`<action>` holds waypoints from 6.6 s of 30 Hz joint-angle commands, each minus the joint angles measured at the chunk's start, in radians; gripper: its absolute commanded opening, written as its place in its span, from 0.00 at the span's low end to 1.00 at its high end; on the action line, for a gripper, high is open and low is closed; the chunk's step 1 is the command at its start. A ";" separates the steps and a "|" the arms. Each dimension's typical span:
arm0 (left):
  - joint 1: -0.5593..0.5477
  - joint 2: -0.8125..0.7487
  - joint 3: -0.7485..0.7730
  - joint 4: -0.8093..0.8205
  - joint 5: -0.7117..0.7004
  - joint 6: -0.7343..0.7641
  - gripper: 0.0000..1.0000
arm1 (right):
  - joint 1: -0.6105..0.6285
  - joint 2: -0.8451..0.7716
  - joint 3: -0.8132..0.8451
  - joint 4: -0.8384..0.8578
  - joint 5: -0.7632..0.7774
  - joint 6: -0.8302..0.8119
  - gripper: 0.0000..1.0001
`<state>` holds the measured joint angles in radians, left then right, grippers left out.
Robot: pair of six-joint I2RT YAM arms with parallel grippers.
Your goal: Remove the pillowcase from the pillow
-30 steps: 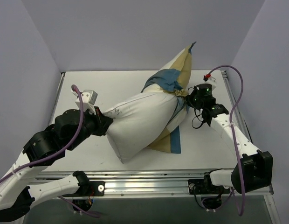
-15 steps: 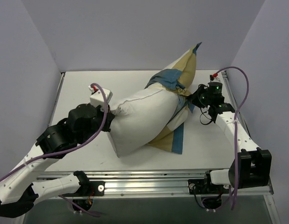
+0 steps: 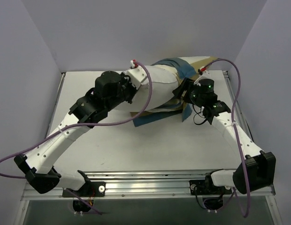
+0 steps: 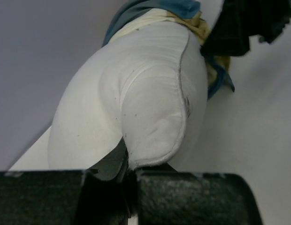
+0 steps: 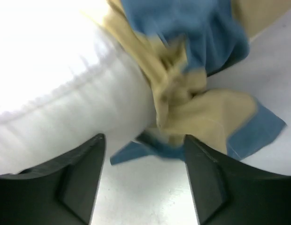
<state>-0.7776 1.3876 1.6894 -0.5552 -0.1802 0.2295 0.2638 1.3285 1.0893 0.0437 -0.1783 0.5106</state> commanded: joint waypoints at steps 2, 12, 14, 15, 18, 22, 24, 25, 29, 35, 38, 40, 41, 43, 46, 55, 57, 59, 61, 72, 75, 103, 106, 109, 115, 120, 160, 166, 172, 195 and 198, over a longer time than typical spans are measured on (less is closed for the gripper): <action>-0.185 -0.182 -0.158 0.087 0.159 0.122 0.02 | -0.003 -0.199 -0.035 -0.045 0.068 -0.053 0.70; -0.272 -0.596 -0.655 -0.092 0.134 -0.519 0.99 | 0.005 -0.270 0.017 -0.232 0.068 -0.152 0.77; -0.270 -0.628 -0.604 -0.117 0.069 -0.603 0.94 | 0.011 -0.237 0.020 -0.234 0.050 -0.167 0.77; -0.270 -0.627 -0.577 -0.126 0.036 -0.628 0.94 | 0.024 -0.226 0.020 -0.231 0.043 -0.172 0.78; -0.264 -0.554 -0.444 -0.149 -0.077 -0.664 0.94 | 0.060 -0.187 0.018 -0.225 0.057 -0.185 0.78; -0.178 -0.395 -0.297 -0.198 -0.078 -0.706 0.94 | 0.121 -0.160 0.009 -0.229 0.115 -0.216 0.79; -0.096 -0.305 -0.280 -0.180 0.046 -0.729 0.94 | 0.141 -0.141 -0.009 -0.240 0.155 -0.222 0.79; -0.004 -0.280 -0.283 -0.169 0.091 -0.739 0.94 | 0.144 -0.132 -0.023 -0.246 0.175 -0.212 0.80; 0.141 -0.129 -0.301 -0.109 0.245 -0.711 0.94 | 0.143 -0.094 -0.115 -0.257 0.240 -0.120 0.80; 0.185 -0.016 -0.310 -0.072 0.262 -0.613 0.94 | 0.140 -0.126 -0.331 -0.182 0.211 0.032 0.78; 0.233 0.026 -0.347 -0.034 0.336 -0.585 0.94 | 0.140 -0.137 -0.406 -0.142 0.198 0.057 0.77; 0.244 0.054 -0.353 -0.054 0.363 -0.576 0.94 | 0.138 -0.131 -0.431 -0.124 0.198 0.066 0.77; 0.244 0.076 -0.373 -0.055 0.378 -0.570 0.94 | 0.140 -0.127 -0.449 -0.119 0.201 0.069 0.77; 0.245 0.088 -0.407 -0.037 0.395 -0.565 0.94 | 0.140 -0.117 -0.465 -0.102 0.207 0.075 0.77; 0.245 0.094 -0.468 0.001 0.450 -0.568 0.94 | 0.137 -0.085 -0.488 -0.074 0.197 0.097 0.77; 0.247 0.162 -0.550 0.067 0.525 -0.602 0.89 | 0.141 -0.038 -0.500 -0.011 0.152 0.120 0.77; 0.247 0.163 -0.554 0.090 0.535 -0.608 0.56 | 0.149 -0.063 -0.480 -0.034 0.158 0.086 0.77; 0.247 0.153 -0.537 0.094 0.522 -0.599 0.27 | 0.163 -0.104 -0.430 -0.065 0.171 0.043 0.77; 0.247 0.137 -0.511 0.074 0.498 -0.581 0.03 | 0.176 -0.144 -0.358 -0.119 0.175 0.017 0.76; 0.181 -0.002 -0.243 -0.069 0.305 -0.233 0.02 | 0.434 -0.092 0.053 -0.200 0.359 -0.156 0.76; 0.138 -0.035 -0.229 -0.061 0.285 -0.179 0.02 | 0.480 -0.028 0.157 -0.185 0.359 -0.251 0.76; 0.084 -0.196 -0.361 0.011 0.165 -0.217 0.02 | 0.460 0.147 0.057 -0.039 0.480 -0.327 0.00; 0.084 -0.216 -0.359 -0.014 0.137 -0.217 0.02 | 0.388 0.129 0.047 -0.077 0.552 -0.287 0.00; 0.084 -0.248 -0.361 -0.052 0.087 -0.217 0.02 | 0.276 0.097 0.037 -0.100 0.612 -0.230 0.00; 0.095 -0.329 -0.361 -0.155 -0.070 -0.272 0.02 | -0.008 0.078 0.070 -0.176 0.603 -0.094 0.00; 0.106 -0.410 -0.358 -0.241 -0.183 -0.308 0.02 | -0.202 0.081 0.103 -0.249 0.596 -0.002 0.00; -0.400 -0.168 -0.641 0.201 -0.280 0.053 0.94 | 0.015 -0.268 -0.141 -0.223 0.033 -0.029 0.96; -0.399 -0.089 -0.714 0.259 -0.242 0.001 0.94 | 0.035 -0.315 -0.222 -0.223 0.037 -0.037 0.99; -0.388 -0.001 -0.780 0.336 -0.257 -0.151 0.94 | 0.063 -0.336 -0.273 -0.203 0.043 -0.041 0.99; -0.195 -0.019 -0.639 0.338 -0.125 -0.361 0.02 | 0.367 -0.296 -0.379 -0.110 0.218 0.046 0.85; -0.196 -0.041 -0.606 0.324 -0.119 -0.361 0.02 | 0.417 -0.241 -0.378 -0.059 0.246 0.060 0.84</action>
<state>-0.9741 1.4128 0.9989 -0.2375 -0.3351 -0.0982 0.6441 1.0443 0.7155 -0.0978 -0.0097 0.5373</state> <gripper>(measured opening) 0.064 0.848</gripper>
